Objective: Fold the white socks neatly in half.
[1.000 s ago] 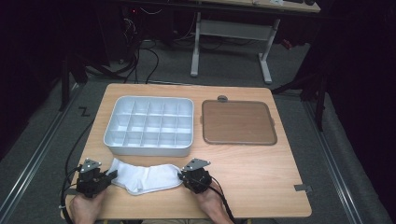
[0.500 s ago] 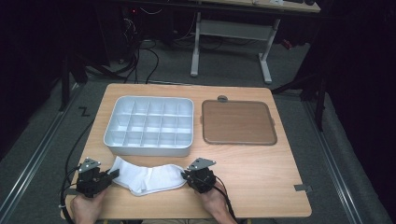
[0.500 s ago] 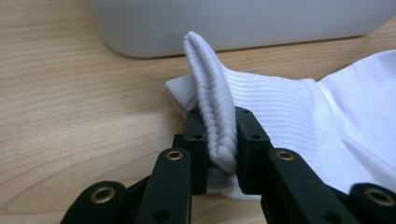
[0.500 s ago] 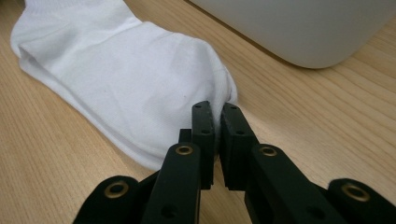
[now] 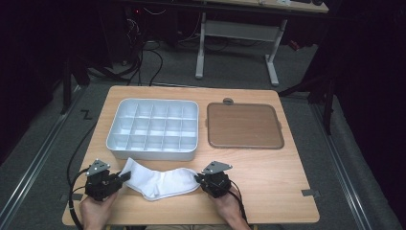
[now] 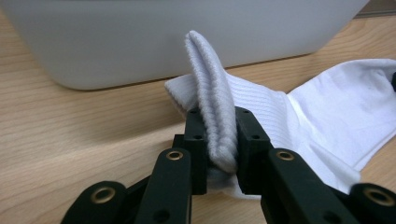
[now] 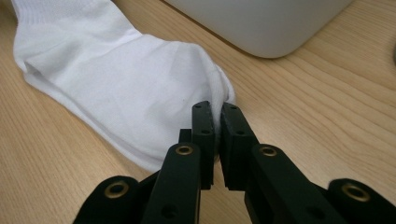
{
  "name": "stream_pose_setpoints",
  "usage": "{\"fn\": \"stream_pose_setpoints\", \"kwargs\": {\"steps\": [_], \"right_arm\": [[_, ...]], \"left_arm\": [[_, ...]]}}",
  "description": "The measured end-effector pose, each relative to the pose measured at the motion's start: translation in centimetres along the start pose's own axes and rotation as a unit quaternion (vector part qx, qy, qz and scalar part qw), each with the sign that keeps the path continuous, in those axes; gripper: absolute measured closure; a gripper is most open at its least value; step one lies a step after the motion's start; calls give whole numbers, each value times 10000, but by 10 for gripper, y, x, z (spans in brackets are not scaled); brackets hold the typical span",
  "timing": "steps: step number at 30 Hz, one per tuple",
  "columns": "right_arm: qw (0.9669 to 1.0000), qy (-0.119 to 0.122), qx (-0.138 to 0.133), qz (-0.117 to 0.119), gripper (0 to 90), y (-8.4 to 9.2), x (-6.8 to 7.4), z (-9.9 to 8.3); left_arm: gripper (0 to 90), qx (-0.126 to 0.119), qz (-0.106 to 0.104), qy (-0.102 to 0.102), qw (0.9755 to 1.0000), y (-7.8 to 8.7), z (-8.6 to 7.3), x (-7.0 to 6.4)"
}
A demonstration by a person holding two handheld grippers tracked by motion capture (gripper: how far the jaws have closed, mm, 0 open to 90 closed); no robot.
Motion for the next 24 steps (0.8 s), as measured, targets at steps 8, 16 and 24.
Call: {"fn": "stream_pose_setpoints", "kwargs": {"steps": [8, 16, 24], "right_arm": [[9999, -70, 6, -119, 860, 11, -13, -8], [9996, -140, 17, -246, 860, 20, -24, -14], [9988, -254, -10, -415, 859, 33, -40, -23]], "left_arm": [[777, 84, -161, -19, 9998, -6, -6, -16], [776, 180, -279, -89, 9994, -11, -12, -27], [776, 241, -411, -33, 9989, -22, -24, -42]]}}
Point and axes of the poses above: each handheld gripper's, and its own axes: y roughly backward along the jaws, z roughly out of its top, x roughly to its left, the point moved 7 cm from there along -y, roughly forward along the jaws, and after that the axes turned 2 degrees about x, right-handed, at the moved point
